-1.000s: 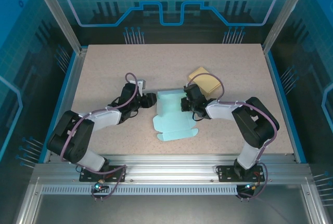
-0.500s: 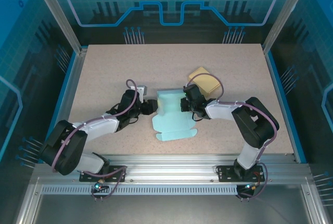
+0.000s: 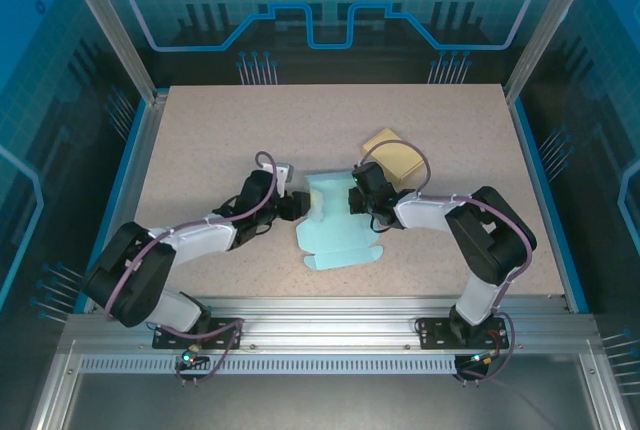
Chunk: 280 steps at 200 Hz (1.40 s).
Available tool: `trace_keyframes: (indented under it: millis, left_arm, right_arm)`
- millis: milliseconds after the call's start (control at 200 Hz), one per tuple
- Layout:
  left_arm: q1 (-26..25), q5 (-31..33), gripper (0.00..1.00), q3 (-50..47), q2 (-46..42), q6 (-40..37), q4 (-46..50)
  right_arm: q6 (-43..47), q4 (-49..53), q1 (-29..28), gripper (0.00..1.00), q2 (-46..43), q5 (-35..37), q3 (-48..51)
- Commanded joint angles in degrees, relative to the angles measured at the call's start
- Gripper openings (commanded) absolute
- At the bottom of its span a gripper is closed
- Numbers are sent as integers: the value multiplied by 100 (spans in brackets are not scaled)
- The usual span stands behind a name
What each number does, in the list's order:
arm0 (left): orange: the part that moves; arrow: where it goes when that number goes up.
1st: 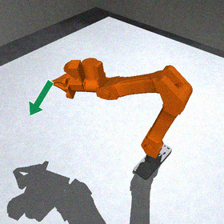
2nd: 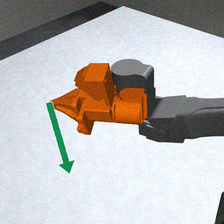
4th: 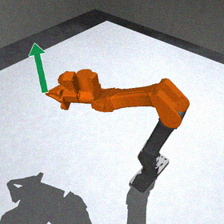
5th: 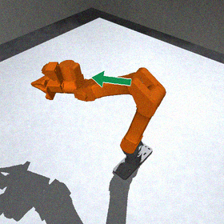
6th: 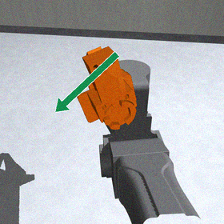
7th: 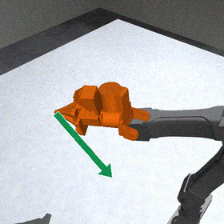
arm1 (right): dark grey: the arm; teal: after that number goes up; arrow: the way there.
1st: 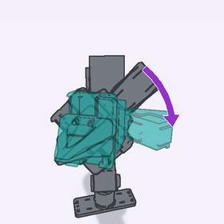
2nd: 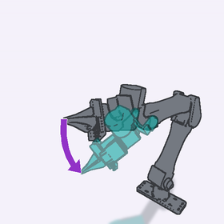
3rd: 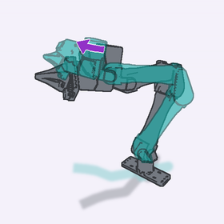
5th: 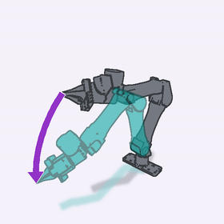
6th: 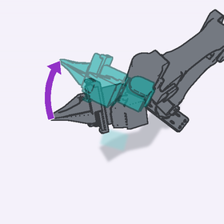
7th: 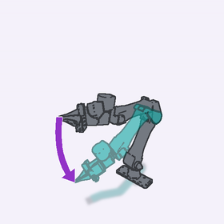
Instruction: Fold the paper box
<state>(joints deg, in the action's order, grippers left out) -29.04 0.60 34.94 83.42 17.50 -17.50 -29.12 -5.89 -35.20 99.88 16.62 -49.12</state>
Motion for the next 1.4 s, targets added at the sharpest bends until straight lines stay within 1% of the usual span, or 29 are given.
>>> trace_keyframes:
  millis: [0,30,75,215,375,645,720,815,935,1266,1331,1346,1396]
  left_arm:
    - [-215,-170,61,215,147,-319,-293]
    - [-216,-205,55,215,141,-341,-290]
    - [-214,-249,52,203,140,-373,-289]
    - [-216,-458,54,107,-11,-597,-256]
    - [-216,-550,58,83,-197,-905,159]
    - [-212,-760,55,168,-332,-1323,858]
    - [-216,-712,55,223,-368,-1445,1166]
    - [-203,-569,55,250,-382,-1545,1388]
    - [-207,-440,55,241,-329,-1531,1219]
    - [-204,419,52,382,376,-1445,8]
    - [-207,724,49,425,555,-1391,-163]
    - [-208,783,46,426,587,-1377,-219]
    - [-214,1016,40,451,702,-1297,-333]
  right_arm:
    - [50,157,-169,0,-8,-240,-91]
    - [55,158,-166,0,-3,-238,-92]
    - [56,158,-171,0,5,-229,-93]
    - [63,158,-169,0,49,-210,-264]
    - [54,150,-171,0,93,-221,-290]
    - [47,130,-169,0,142,-260,-310]
    - [45,130,-171,0,155,-247,-306]
    - [36,131,-171,0,154,-251,-308]
    - [60,143,-168,0,163,-282,-341]
    - [91,202,-193,0,78,-317,-339]
    - [91,201,-202,0,45,-335,-318]
    - [89,202,-213,0,41,-333,-313]
    - [84,211,-239,0,25,-328,-317]
